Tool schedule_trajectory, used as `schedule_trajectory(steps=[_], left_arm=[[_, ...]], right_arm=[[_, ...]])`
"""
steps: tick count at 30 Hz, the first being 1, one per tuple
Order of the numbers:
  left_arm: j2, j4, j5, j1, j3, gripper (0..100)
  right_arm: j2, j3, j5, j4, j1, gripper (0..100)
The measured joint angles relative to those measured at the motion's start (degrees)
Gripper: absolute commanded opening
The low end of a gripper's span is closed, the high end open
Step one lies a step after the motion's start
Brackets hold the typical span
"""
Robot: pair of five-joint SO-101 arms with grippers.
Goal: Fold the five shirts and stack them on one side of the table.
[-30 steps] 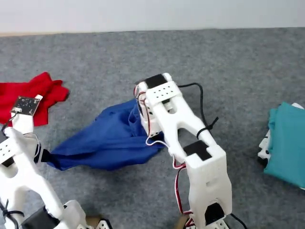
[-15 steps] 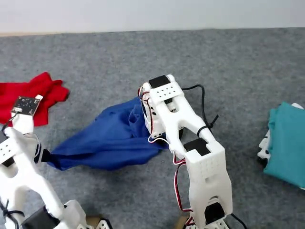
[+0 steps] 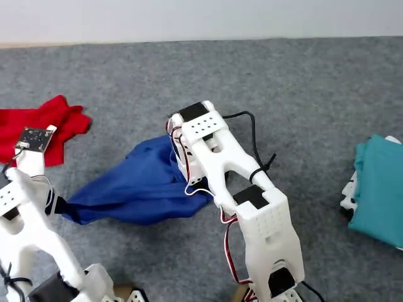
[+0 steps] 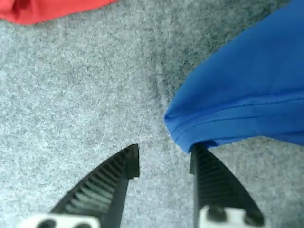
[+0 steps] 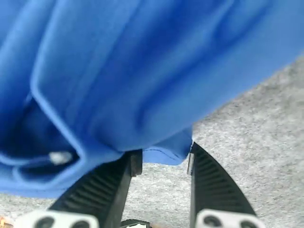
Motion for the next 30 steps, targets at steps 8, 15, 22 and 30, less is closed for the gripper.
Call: schedule_trajectory(steps=[8,15,22,30], left_arm=[[0.0,0.0,0.0,0.0,0.0,18],[0.0,0.0,0.0,0.0,0.0,18],[0.0,0.0,0.0,0.0,0.0,18],[0.0,0.09,0.0,0.0,-2.2,18]], right_arm=[[4.57,0.0,0.0,0.0,0.0,16.5],[6.77,0.0,0.18,0.0,0.0,0.9],[6.59,0.0,5.19,0.0,0.26,1.0],[-8.44,0.0,12.4,0.0,3.6,1.0]])
